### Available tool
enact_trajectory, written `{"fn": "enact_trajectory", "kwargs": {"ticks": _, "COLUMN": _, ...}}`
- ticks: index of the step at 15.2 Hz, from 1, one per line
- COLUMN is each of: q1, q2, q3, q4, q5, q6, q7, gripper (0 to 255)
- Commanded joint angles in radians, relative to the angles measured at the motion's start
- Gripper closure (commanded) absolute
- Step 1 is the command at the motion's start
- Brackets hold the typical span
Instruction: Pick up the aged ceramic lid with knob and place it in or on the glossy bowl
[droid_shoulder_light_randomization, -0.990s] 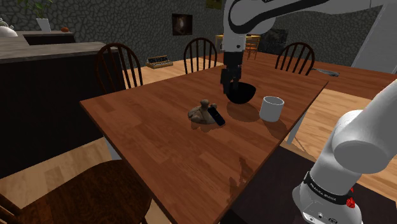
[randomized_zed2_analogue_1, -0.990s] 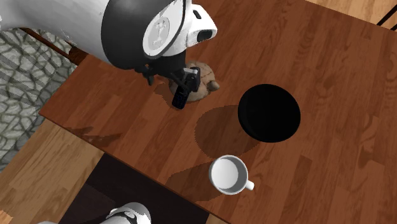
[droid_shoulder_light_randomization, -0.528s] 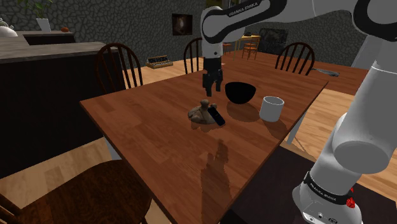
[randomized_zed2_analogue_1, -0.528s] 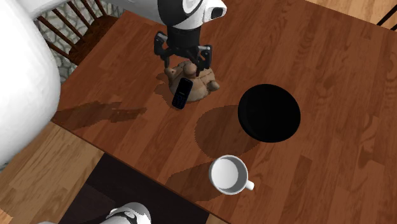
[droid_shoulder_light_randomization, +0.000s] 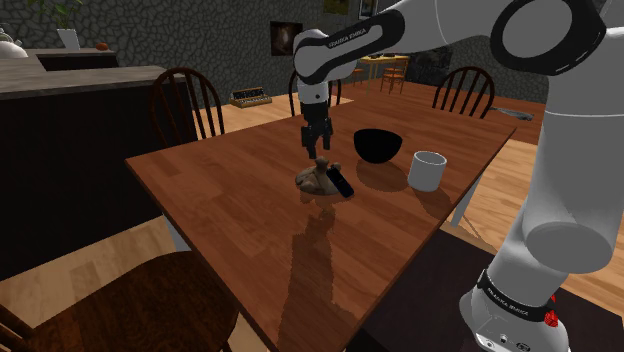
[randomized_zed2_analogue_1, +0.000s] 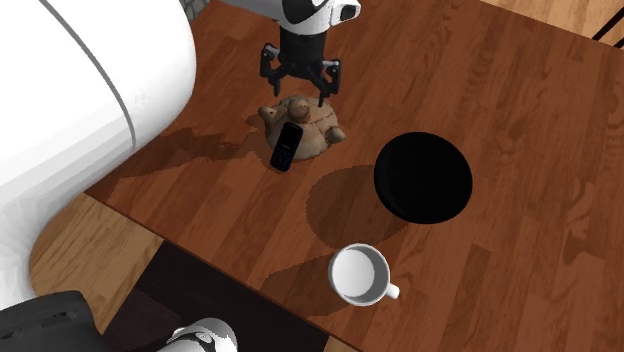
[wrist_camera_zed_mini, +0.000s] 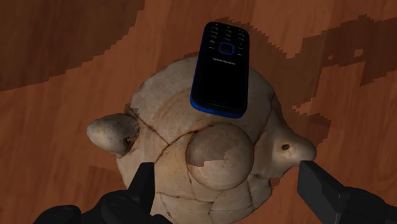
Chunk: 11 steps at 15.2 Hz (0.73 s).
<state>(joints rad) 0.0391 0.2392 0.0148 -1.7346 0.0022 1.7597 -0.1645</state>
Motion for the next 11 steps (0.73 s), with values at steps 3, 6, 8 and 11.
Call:
{"fn": "enact_trajectory", "kwargs": {"ticks": 3, "q1": 0.000, "q2": 0.005, "q3": 0.000, "q4": -0.047, "q5": -0.001, "q6": 0.052, "q7": -0.001, "gripper": 0}}
{"fn": "enact_trajectory", "kwargs": {"ticks": 6, "q1": 0.000, "q2": 0.006, "q3": 0.000, "q4": -0.067, "q5": -0.001, "q6": 0.073, "q7": -0.001, "gripper": 0}}
{"fn": "enact_trajectory", "kwargs": {"ticks": 8, "q1": 0.000, "q2": 0.006, "q3": 0.000, "q4": -0.067, "q5": -0.001, "q6": 0.073, "q7": -0.001, "gripper": 0}}
{"fn": "enact_trajectory", "kwargs": {"ticks": 11, "q1": 0.000, "q2": 0.006, "q3": 0.000, "q4": -0.067, "q5": -0.001, "q6": 0.073, "q7": -0.001, "gripper": 0}}
